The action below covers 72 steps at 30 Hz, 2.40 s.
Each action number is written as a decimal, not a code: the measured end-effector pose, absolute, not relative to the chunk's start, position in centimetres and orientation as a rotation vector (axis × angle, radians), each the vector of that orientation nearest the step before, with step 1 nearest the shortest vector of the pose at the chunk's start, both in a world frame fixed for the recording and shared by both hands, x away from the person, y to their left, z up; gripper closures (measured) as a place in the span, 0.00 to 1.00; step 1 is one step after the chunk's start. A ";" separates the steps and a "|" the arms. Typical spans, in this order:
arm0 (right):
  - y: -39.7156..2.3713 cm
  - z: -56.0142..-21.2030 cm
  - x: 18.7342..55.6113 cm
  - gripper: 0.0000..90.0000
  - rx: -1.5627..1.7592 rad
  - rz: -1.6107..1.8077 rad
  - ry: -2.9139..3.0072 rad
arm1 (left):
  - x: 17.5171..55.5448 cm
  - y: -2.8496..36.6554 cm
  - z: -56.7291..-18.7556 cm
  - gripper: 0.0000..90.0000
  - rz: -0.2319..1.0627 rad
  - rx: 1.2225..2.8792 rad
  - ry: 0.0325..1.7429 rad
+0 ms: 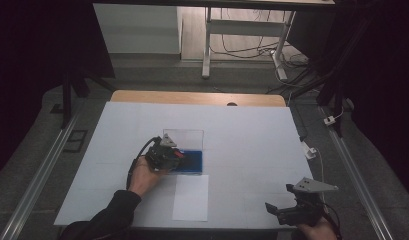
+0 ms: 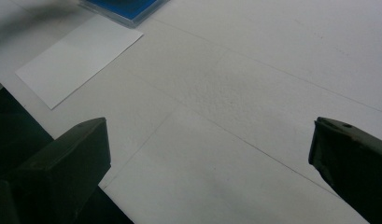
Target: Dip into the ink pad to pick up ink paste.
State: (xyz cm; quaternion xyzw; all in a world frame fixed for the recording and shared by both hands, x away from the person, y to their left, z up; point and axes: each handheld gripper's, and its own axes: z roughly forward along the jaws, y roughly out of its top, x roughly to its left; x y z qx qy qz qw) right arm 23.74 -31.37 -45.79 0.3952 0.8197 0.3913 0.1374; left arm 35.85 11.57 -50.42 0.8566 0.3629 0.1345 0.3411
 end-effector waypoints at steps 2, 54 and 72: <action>-31.4 -45.8 23.7 0.00 1.144 1.132 2.372 | 35.6 11.2 -50.3 0.65 0.387 2.248 0.937; -31.3 -45.8 23.7 0.00 1.137 1.124 2.376 | 36.5 9.8 -50.0 0.64 0.323 2.239 0.949; -31.2 -45.8 23.7 0.00 1.135 1.111 2.384 | 35.6 8.6 -50.1 0.64 0.451 2.286 0.924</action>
